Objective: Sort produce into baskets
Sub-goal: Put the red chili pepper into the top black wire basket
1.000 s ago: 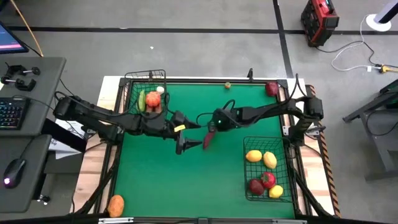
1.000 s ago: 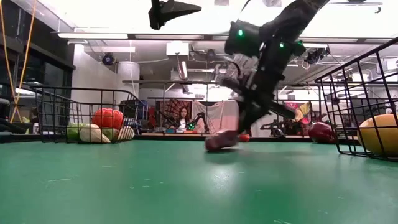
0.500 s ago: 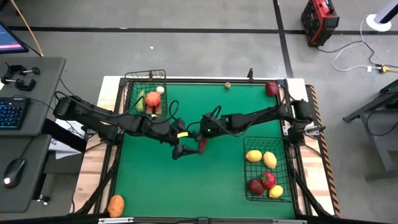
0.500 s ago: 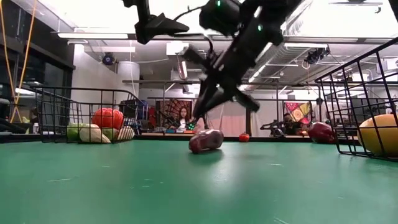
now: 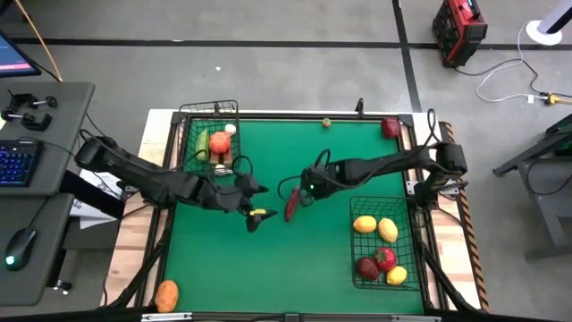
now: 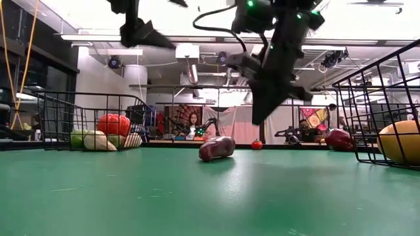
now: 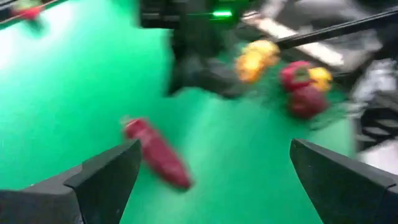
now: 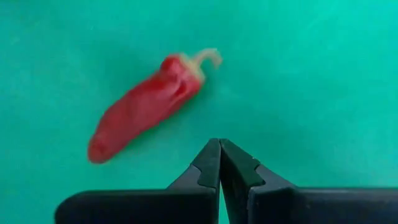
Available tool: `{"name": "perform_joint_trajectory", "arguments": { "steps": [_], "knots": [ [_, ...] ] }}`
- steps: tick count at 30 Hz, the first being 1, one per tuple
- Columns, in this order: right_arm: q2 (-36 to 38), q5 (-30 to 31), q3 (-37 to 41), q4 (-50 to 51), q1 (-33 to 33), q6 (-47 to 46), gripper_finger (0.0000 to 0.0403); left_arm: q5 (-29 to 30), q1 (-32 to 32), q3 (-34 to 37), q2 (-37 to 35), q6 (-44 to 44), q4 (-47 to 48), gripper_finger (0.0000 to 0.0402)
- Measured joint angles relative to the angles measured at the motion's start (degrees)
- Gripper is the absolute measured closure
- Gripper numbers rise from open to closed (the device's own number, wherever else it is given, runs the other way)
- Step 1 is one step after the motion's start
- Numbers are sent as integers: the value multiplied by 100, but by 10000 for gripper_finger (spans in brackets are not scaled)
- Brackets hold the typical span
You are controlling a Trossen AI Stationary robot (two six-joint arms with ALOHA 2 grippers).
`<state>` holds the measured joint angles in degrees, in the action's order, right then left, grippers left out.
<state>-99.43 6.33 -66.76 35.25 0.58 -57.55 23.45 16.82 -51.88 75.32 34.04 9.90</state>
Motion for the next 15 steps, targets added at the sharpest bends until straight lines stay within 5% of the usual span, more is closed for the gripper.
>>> {"name": "perform_joint_trajectory", "arguments": {
  "steps": [7,15],
  "knots": [
    [-442,82,609,-1662,216,-1000,403,413,131,2,256,271,219,2],
    [-1197,-93,283,-2872,265,-1404,403,252,116,2,675,88,341,2]
  ]
}}
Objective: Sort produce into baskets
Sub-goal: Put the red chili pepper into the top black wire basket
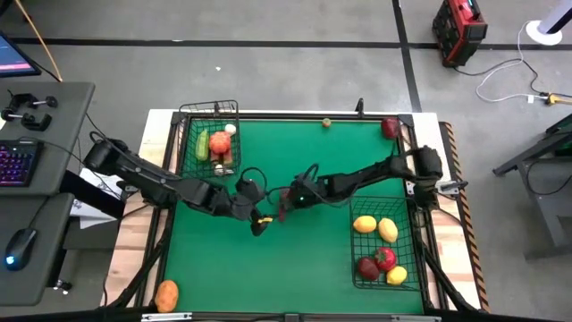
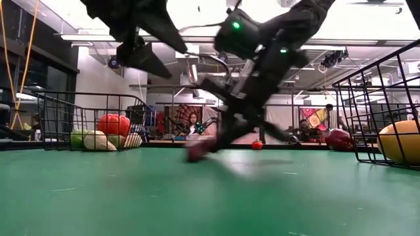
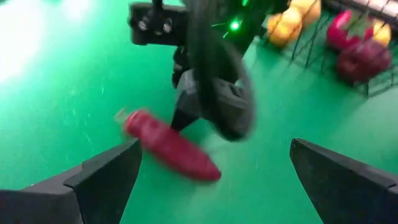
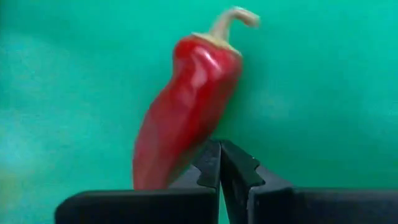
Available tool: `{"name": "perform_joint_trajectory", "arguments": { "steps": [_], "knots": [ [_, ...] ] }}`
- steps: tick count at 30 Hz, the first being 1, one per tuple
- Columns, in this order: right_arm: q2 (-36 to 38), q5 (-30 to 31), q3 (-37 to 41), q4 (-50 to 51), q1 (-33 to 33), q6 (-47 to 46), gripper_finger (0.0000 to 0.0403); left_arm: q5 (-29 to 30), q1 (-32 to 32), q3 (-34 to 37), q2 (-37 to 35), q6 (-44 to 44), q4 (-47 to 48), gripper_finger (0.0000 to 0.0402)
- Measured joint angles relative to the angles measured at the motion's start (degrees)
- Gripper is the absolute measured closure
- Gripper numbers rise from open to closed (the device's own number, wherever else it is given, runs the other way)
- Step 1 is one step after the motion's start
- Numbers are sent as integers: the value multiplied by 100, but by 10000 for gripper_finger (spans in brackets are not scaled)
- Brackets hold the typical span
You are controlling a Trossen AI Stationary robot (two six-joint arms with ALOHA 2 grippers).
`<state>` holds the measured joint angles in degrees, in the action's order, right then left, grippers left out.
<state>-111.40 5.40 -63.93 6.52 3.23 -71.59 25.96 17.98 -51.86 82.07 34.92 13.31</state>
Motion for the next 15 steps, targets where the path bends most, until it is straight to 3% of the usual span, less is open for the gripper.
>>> {"name": "perform_joint_trajectory", "arguments": {
  "steps": [4,9,15],
  "knots": [
    [-443,-198,-473,-486,184,-20,403,-195,24,0,69,241,498,2],
    [-839,-443,-1072,-385,328,216,403,-314,180,2,-51,462,1258,2],
    [-143,-6,-1143,739,111,820,403,17,534,0,-181,520,1871,2]
  ]
}}
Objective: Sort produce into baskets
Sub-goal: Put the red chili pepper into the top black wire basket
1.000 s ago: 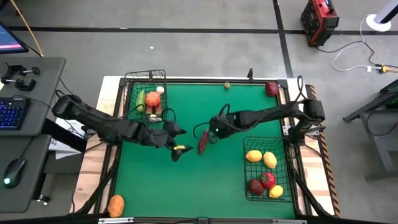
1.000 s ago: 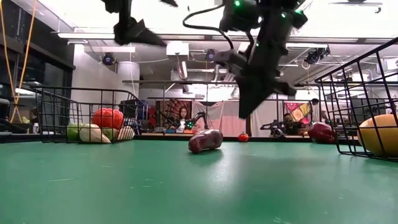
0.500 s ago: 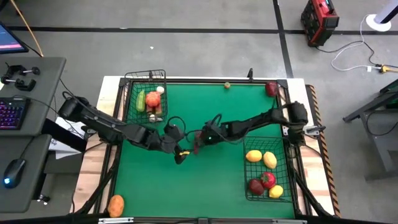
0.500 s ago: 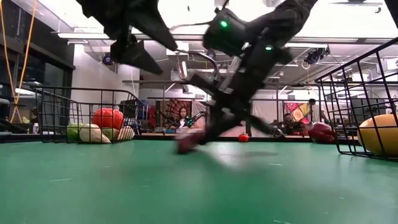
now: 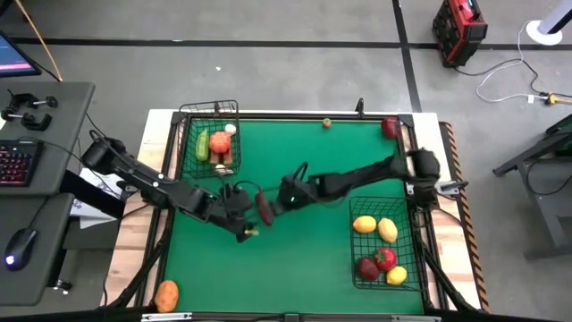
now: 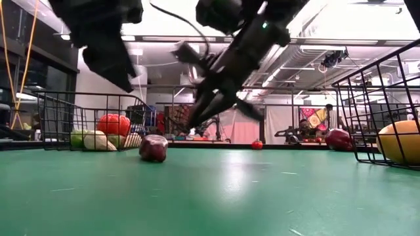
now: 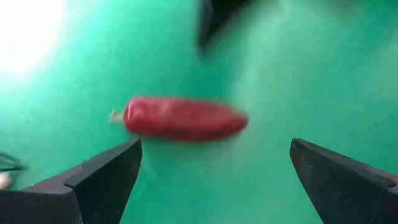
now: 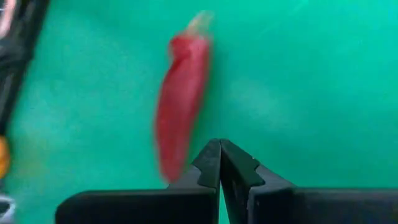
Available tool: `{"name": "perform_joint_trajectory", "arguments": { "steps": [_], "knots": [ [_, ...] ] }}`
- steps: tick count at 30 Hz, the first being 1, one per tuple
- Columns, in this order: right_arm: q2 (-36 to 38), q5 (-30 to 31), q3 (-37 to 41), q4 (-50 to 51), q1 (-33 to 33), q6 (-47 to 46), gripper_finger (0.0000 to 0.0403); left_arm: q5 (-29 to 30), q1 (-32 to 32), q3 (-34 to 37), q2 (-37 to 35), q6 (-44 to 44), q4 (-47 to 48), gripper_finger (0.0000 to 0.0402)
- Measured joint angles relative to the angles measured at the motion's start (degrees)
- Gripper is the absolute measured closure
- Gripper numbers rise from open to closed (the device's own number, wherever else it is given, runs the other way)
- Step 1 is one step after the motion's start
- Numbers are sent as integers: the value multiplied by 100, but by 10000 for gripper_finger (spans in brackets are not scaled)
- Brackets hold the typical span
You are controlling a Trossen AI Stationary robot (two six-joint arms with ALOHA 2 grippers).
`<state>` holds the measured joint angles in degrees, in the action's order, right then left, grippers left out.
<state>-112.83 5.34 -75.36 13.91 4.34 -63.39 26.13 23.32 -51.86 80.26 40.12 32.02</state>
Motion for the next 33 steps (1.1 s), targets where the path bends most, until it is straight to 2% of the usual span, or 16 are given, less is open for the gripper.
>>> {"name": "perform_joint_trajectory", "arguments": {
  "steps": [2,8,12,16,21,28,33],
  "knots": [
    [416,161,55,593,-120,411,403,-73,81,4,56,-626,118,2],
    [1817,483,121,2097,-436,1286,403,-913,-217,2,297,-3747,55,2],
    [2673,802,123,2629,-477,1328,403,-1298,-615,2,632,-5450,58,2],
    [3290,1309,123,2863,-327,1054,403,-1280,-913,-112,1099,-6819,28,2],
    [3589,1830,123,2982,-67,676,403,-1199,-1267,-497,1727,-7449,-27,2],
    [3488,1861,130,3140,185,311,403,-1547,-1661,-893,2388,-7643,-12,2],
    [3459,1869,130,3142,255,266,403,-1734,-1780,-923,2558,-7600,169,8]
  ]
}}
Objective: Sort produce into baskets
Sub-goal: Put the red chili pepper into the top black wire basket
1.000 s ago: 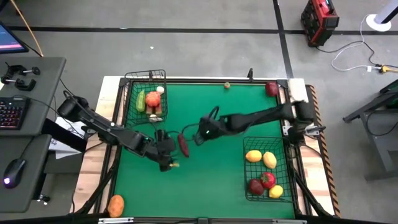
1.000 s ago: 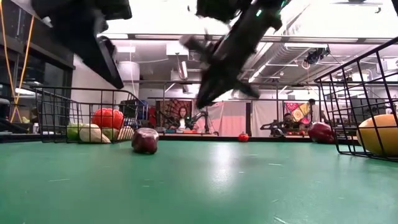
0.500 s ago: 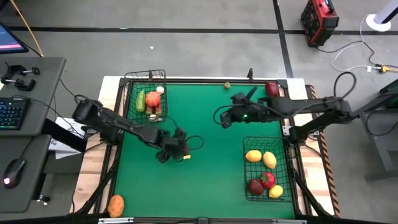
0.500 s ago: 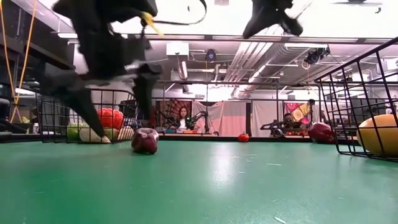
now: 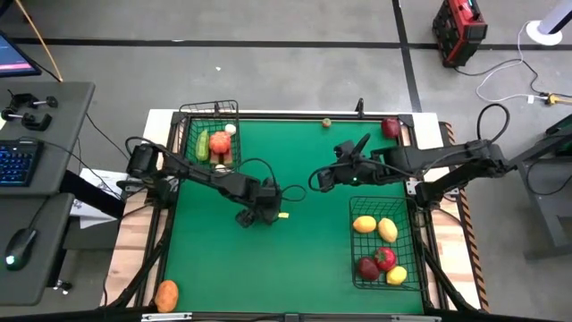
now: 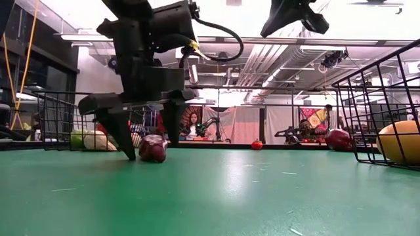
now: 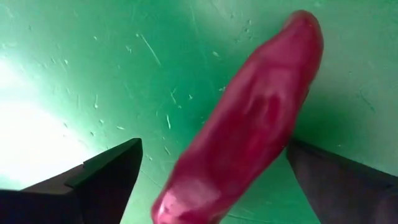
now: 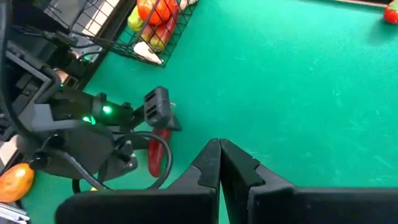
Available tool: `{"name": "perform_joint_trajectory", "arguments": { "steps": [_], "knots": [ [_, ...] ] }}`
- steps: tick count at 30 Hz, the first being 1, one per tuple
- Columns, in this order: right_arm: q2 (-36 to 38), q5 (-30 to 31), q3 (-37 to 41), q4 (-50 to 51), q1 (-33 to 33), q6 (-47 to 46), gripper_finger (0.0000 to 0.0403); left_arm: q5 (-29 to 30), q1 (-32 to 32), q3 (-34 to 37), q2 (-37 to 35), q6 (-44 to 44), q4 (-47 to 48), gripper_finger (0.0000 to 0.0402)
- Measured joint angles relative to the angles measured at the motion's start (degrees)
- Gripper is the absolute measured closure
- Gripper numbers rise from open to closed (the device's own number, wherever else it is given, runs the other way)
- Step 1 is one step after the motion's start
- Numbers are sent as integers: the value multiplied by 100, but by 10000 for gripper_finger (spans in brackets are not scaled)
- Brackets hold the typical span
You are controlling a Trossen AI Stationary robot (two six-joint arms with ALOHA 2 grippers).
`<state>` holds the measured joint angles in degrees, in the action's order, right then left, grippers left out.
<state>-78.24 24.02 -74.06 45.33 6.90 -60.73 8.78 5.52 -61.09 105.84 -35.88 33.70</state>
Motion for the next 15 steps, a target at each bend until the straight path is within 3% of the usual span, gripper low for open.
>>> {"name": "perform_joint_trajectory", "arguments": {
  "steps": [4,10,11,15],
  "knots": [
    [-9,4,0,109,-2,-76,403,-109,2,-141,-6,585,230,75],
    [-9,274,0,282,-19,-72,403,-274,-107,-616,-91,1371,315,304],
    [-9,278,0,306,-39,-41,403,-285,-158,-691,-204,1474,373,320],
    [-9,270,0,346,-126,68,403,-294,-434,-838,-708,1949,438,320]
  ]
}}
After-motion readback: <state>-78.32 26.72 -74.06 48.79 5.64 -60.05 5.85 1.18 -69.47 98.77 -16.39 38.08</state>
